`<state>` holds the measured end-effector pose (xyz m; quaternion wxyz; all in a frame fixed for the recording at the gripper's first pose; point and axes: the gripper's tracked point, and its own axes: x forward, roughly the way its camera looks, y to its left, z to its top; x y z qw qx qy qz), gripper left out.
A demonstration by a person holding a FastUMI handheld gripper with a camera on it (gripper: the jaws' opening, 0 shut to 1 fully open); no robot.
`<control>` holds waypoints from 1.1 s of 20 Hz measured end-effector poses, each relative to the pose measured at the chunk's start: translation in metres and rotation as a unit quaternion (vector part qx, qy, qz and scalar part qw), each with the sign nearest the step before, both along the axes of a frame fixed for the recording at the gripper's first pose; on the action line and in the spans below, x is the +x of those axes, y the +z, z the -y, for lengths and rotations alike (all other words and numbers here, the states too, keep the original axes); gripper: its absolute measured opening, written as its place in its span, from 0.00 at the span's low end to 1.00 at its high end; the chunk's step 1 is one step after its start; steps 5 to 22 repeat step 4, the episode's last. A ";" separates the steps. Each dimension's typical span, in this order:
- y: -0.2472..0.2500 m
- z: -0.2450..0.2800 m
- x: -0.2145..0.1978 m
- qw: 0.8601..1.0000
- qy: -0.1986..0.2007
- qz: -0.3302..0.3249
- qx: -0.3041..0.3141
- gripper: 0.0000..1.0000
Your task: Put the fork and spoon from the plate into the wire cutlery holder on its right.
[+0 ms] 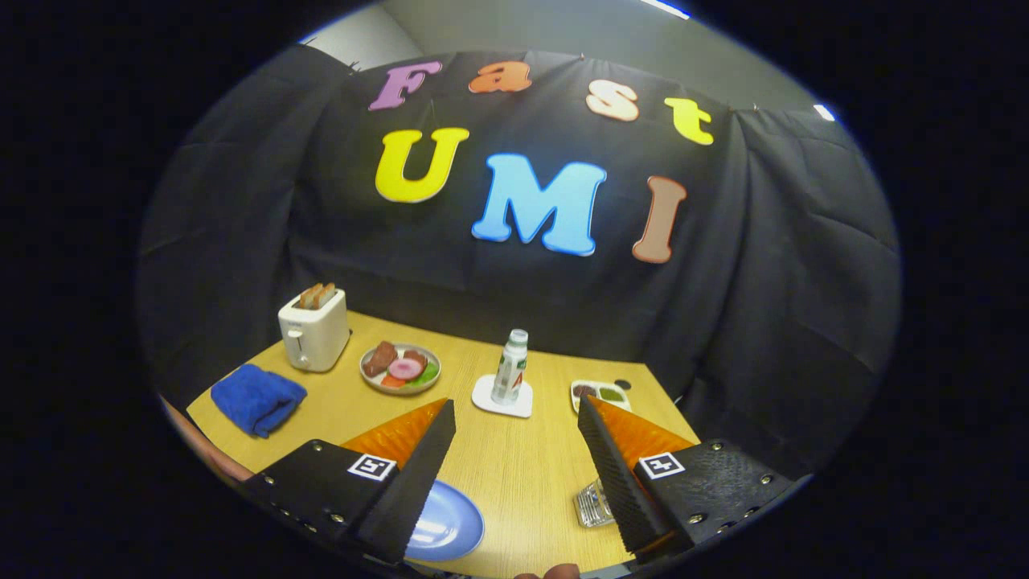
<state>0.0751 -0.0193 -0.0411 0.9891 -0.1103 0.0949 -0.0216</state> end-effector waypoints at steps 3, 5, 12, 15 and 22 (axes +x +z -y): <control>0.020 -0.016 0.012 0.999 0.010 0.042 -0.009 0.93; 0.023 -0.019 0.014 0.999 0.012 0.047 -0.006 0.93; 0.023 -0.019 0.014 0.999 0.012 0.047 -0.006 0.93; 0.023 -0.019 0.014 0.999 0.012 0.047 -0.006 0.93; 0.023 -0.019 0.014 0.999 0.012 0.047 -0.006 0.93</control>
